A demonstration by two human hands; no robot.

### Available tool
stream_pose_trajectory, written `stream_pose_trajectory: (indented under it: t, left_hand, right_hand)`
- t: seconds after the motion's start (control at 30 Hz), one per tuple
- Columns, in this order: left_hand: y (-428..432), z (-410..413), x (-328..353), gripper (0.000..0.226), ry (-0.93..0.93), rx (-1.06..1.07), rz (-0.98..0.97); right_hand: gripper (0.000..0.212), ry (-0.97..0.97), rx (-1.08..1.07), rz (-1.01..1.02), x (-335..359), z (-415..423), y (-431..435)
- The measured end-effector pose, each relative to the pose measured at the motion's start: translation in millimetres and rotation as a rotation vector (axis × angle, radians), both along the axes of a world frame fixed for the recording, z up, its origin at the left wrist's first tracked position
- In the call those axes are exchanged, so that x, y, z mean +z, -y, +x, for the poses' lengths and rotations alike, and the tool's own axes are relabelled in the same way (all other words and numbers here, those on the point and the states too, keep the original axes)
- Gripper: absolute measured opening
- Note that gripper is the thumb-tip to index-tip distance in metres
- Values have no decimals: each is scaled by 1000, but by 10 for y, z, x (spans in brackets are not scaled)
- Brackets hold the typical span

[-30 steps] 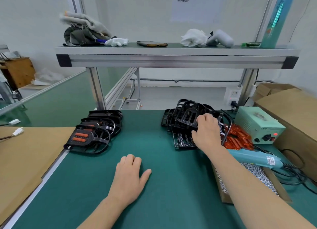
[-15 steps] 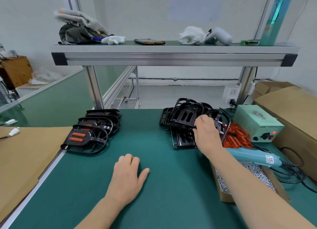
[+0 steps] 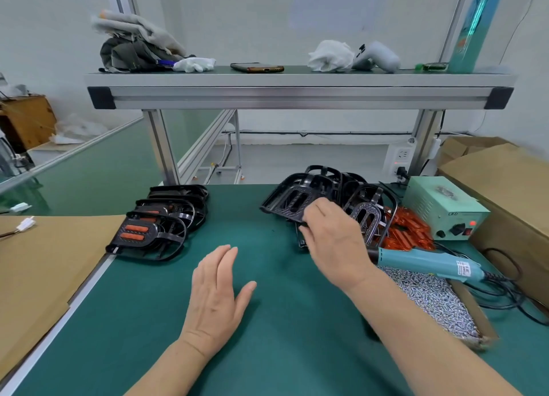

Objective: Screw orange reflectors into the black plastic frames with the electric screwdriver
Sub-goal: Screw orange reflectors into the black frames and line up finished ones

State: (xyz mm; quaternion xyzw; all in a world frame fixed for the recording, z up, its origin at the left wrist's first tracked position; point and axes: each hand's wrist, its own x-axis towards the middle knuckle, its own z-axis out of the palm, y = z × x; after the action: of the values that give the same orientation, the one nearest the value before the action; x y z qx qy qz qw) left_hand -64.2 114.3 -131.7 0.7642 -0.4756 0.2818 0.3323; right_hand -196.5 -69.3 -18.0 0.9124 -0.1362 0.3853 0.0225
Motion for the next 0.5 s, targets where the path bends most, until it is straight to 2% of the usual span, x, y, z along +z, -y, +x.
stream_pose_trajectory:
  t: [0.13,0.27,0.37,0.5]
  left_hand:
    - [-1,12,-13,64,64,34,-114]
    - [-6,37,-13,64,55,68,-162]
    - [-19,42,13,56,42,51,-136]
    - [-46,58,28,51,-28,-52,-81]
  right_hand:
    - [31,-110,109,-79,49,40,-366]
    - [26,-234,258,-128,-9,49,-601]
    - [24,-302,309,-155,-145,31,-732]
    - [28,-293,333,-194,-196,-2,-824]
